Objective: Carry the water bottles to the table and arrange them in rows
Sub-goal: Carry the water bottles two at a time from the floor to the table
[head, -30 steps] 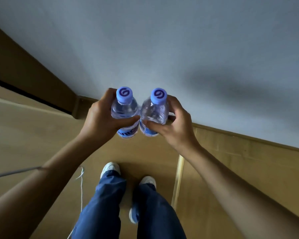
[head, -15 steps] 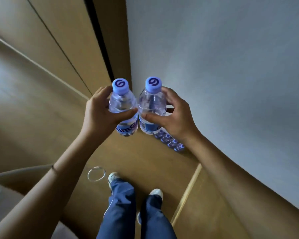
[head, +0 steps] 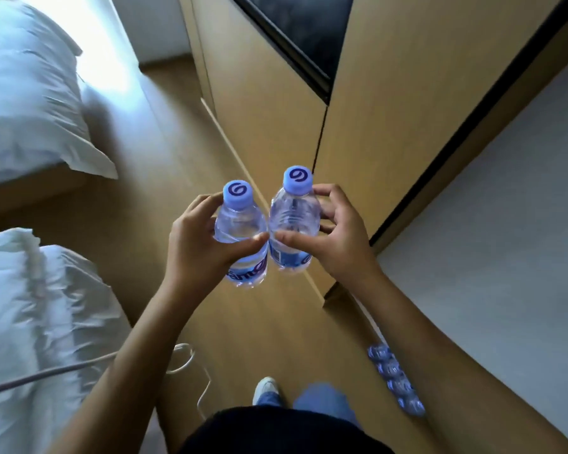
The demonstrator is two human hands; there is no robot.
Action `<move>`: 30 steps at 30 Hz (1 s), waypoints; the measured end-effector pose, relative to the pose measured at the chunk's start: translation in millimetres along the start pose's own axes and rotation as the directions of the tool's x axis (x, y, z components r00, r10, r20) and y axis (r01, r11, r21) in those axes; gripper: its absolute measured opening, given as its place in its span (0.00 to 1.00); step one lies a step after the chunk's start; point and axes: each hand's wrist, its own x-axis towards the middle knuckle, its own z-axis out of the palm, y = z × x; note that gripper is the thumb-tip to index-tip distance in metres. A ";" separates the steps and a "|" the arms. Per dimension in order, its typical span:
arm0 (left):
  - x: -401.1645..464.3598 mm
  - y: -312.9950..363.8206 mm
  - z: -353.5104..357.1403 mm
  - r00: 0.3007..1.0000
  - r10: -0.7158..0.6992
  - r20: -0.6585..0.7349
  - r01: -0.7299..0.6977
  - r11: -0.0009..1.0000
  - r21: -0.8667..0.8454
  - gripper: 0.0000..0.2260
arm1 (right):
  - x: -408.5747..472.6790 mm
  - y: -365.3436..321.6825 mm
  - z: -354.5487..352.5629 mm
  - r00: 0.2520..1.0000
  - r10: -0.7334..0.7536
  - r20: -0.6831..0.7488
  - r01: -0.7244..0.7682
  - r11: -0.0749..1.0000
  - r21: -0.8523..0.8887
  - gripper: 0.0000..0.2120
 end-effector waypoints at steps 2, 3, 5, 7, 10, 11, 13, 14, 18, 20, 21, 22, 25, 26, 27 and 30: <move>8.1 -7.4 -17.7 0.999 -0.017 -0.041 0.017 1.000 0.000 0.28 | 21.5 -6.0 19.1 0.999 -0.004 0.049 0.003 1.000 0.014 0.30; 13.2 -11.8 -25.4 0.997 -0.032 -0.065 0.032 0.999 0.004 0.27 | 33.0 -7.9 28.2 0.997 -0.007 0.076 0.005 1.000 0.020 0.30; 25.9 -23.4 -38.9 0.990 -0.077 -0.114 0.077 0.997 -0.007 0.25 | 57.9 -8.6 44.8 0.992 -0.009 0.126 0.006 1.000 0.029 0.31; 42.0 -37.4 -50.0 0.981 -0.111 -0.158 0.109 0.994 -0.022 0.22 | 87.0 -7.4 60.4 0.984 -0.008 0.176 0.003 1.000 0.029 0.31; 79.7 -60.0 -61.4 0.968 -0.126 -0.216 0.128 0.992 -0.007 0.21 | 140.9 -4.4 81.8 0.973 -0.012 0.232 0.006 1.000 0.027 0.32; 96.6 -67.7 -64.0 0.964 -0.126 -0.232 0.130 0.992 0.002 0.20 | 161.7 -3.4 88.5 0.969 -0.014 0.247 0.008 1.000 0.028 0.32; 136.2 -82.7 -68.3 0.958 -0.121 -0.260 0.129 0.992 0.013 0.20 | 206.5 -2.2 100.8 0.962 -0.024 0.273 0.017 0.999 0.027 0.32; 158.3 -88.8 -69.9 0.955 -0.117 -0.273 0.127 0.992 0.018 0.21 | 230.4 -2.0 106.3 0.958 -0.031 0.285 0.024 0.999 0.027 0.32; 252.7 -104.5 -76.7 0.939 -0.093 -0.330 0.108 0.994 0.030 0.24 | 333.0 -8.1 123.8 0.941 -0.062 0.333 0.056 0.998 0.028 0.32; 295.3 -111.1 -82.0 0.927 -0.107 -0.361 0.122 0.992 0.020 0.24 | 382.0 -14.1 133.0 0.930 -0.071 0.361 0.066 0.997 0.026 0.33; 316.0 -115.1 -85.1 0.918 -0.116 -0.380 0.128 0.992 0.007 0.24 | 406.3 -16.7 138.2 0.925 -0.078 0.371 0.072 0.997 0.030 0.34; 335.2 -119.3 -88.4 0.910 -0.122 -0.396 0.131 0.991 -0.004 0.24 | 429.4 -18.6 143.5 0.921 -0.088 0.379 0.080 0.996 0.036 0.34; 389.0 -133.4 -97.5 0.896 -0.134 -0.424 0.140 0.990 -0.016 0.24 | 493.0 -22.2 161.5 0.907 -0.104 0.408 0.096 0.995 0.040 0.34; 405.1 -138.7 -100.4 0.889 -0.140 -0.436 0.145 0.989 -0.023 0.24 | 511.7 -23.2 167.9 0.902 -0.106 0.418 0.102 0.994 0.034 0.34; 422.0 -145.7 -103.8 0.882 -0.147 -0.449 0.151 0.988 -0.027 0.25 | 531.3 -23.5 175.4 0.898 -0.109 0.427 0.108 0.994 0.027 0.34; 474.1 -175.4 -116.0 0.867 -0.172 -0.467 0.174 0.984 -0.038 0.25 | 591.3 -20.7 202.8 0.883 -0.101 0.459 0.109 0.994 0.009 0.35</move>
